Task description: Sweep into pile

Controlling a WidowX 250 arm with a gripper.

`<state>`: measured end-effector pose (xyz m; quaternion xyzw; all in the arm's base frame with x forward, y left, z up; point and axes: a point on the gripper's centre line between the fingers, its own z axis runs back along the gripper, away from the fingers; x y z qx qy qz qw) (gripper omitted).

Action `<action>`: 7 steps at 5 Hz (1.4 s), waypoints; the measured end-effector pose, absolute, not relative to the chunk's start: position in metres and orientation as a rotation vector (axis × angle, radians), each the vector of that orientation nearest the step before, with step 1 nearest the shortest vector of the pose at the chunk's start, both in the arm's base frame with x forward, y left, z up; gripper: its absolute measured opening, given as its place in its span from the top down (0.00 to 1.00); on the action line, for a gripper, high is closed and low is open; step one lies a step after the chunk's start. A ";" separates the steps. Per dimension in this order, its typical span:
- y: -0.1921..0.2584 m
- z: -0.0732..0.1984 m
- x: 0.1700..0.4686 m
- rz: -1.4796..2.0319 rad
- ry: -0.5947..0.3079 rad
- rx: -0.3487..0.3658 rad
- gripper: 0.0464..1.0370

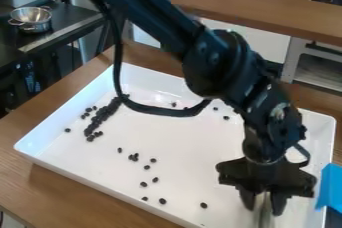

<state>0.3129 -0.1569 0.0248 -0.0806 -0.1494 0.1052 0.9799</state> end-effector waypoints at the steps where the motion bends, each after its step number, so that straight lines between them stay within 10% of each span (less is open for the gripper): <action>1: -0.144 0.018 0.309 0.195 -0.295 -0.141 0.66; 7: -0.026 0.016 0.310 0.080 -0.306 -0.021 0.66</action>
